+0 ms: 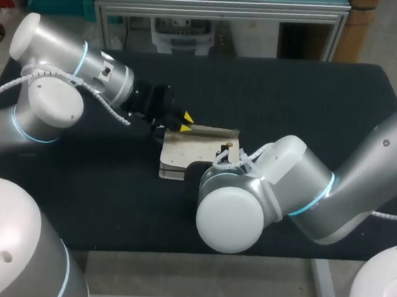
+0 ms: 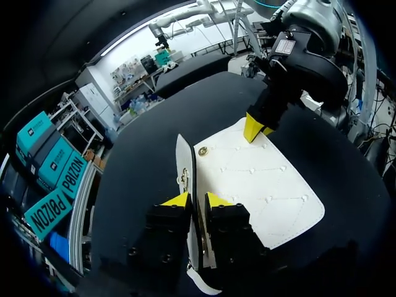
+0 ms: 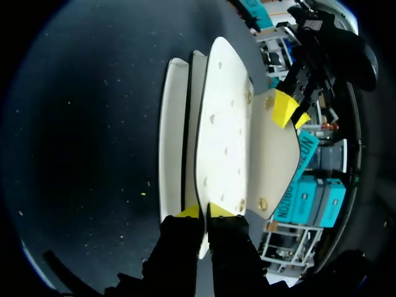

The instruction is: Pick up the bag, open it, inspect its contents, close it, and place it on the opposite side

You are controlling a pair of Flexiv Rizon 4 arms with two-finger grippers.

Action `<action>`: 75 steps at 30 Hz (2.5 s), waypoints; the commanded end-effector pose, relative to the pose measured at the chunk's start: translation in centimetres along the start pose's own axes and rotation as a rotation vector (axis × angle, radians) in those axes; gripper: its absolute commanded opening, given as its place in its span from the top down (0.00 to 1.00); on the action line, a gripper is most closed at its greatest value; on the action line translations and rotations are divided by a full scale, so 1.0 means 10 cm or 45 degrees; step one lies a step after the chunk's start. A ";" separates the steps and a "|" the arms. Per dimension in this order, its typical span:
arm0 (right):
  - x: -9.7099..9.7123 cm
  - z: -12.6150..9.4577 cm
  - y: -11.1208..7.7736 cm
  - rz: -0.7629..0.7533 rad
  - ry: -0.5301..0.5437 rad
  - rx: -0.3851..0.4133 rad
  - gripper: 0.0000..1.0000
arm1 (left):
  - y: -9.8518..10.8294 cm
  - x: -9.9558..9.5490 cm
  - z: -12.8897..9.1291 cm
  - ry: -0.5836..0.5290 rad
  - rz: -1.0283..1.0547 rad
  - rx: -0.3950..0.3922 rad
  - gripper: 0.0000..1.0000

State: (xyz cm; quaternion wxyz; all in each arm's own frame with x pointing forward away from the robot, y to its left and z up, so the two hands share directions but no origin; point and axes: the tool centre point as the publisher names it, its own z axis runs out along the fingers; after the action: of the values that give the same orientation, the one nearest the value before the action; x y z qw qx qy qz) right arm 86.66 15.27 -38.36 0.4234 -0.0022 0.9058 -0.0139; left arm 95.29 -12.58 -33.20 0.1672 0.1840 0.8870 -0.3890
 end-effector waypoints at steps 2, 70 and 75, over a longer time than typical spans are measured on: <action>0.06 0.04 -0.02 0.001 -0.193 -0.016 1.00 | 0.01 0.02 0.06 0.011 0.003 -0.019 1.00; 0.06 0.04 -0.02 0.001 -0.193 -0.016 1.00 | 0.11 0.54 0.14 0.175 0.215 -0.071 1.00; 0.06 0.04 -0.02 0.001 -0.193 -0.016 1.00 | 0.11 0.51 0.22 0.187 0.192 -0.082 1.00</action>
State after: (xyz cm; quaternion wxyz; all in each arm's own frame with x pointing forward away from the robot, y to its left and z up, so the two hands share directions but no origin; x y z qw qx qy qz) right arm 86.76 15.47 -38.39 0.4251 -0.0030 0.9050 -0.0132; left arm 91.31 -12.33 -37.03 0.1403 0.2700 0.8933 -0.3308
